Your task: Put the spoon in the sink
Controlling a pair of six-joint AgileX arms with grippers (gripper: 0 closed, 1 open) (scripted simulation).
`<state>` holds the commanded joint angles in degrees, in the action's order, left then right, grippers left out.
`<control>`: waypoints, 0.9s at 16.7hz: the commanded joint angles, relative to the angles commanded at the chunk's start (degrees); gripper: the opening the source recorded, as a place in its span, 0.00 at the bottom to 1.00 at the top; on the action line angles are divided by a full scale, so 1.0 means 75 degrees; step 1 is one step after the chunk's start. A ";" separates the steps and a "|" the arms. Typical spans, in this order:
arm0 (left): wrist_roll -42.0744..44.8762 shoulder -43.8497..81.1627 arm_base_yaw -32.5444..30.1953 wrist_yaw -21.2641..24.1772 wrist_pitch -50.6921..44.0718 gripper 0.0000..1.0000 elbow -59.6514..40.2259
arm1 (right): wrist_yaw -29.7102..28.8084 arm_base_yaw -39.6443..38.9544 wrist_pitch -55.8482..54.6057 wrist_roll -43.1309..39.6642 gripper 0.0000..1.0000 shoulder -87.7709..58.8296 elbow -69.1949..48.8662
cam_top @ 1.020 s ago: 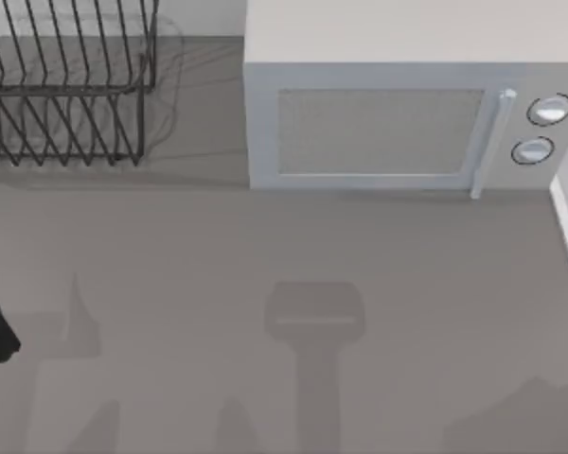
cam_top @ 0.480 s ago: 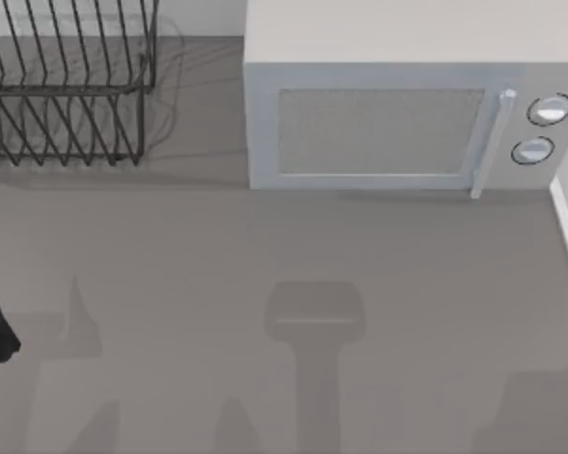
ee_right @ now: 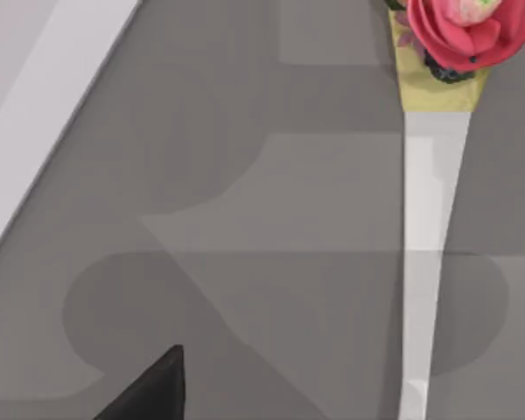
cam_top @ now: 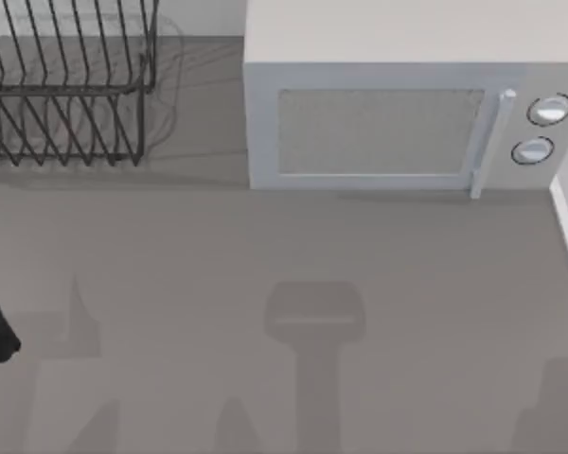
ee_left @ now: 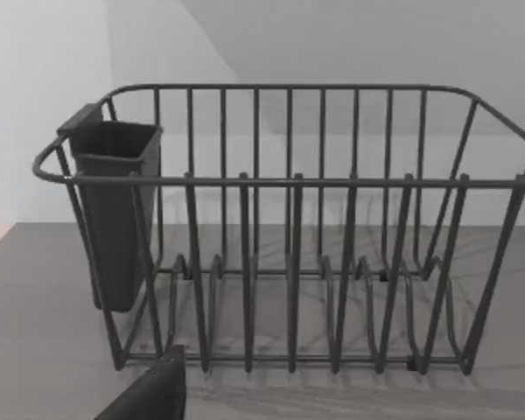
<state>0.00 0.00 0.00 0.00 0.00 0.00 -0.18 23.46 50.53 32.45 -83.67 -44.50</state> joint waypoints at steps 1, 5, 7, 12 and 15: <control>0.0000 0.0000 0.0000 0.0000 0.0000 1.00 0.0000 | 0.0000 0.0000 -0.0474 0.0005 1.00 -0.0210 0.0226; 0.0000 0.0000 0.0000 0.0000 0.0000 1.00 0.0000 | 0.0001 -0.0001 -0.1988 0.0019 1.00 -0.0929 0.1014; 0.0000 0.0000 0.0000 0.0000 0.0000 1.00 0.0000 | 0.0001 -0.0002 -0.2283 0.0024 1.00 -0.1102 0.1186; 0.0000 0.0000 0.0000 0.0000 0.0000 1.00 0.0000 | 0.0001 -0.0003 -0.2309 0.0023 0.92 -0.1112 0.1201; 0.0000 0.0000 0.0000 0.0000 0.0000 1.00 0.0000 | 0.0001 -0.0003 -0.2309 0.0023 0.70 -0.1112 0.1201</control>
<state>0.00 0.00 0.00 0.00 0.00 0.00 -0.18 23.44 33.22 32.63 -92.01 -35.49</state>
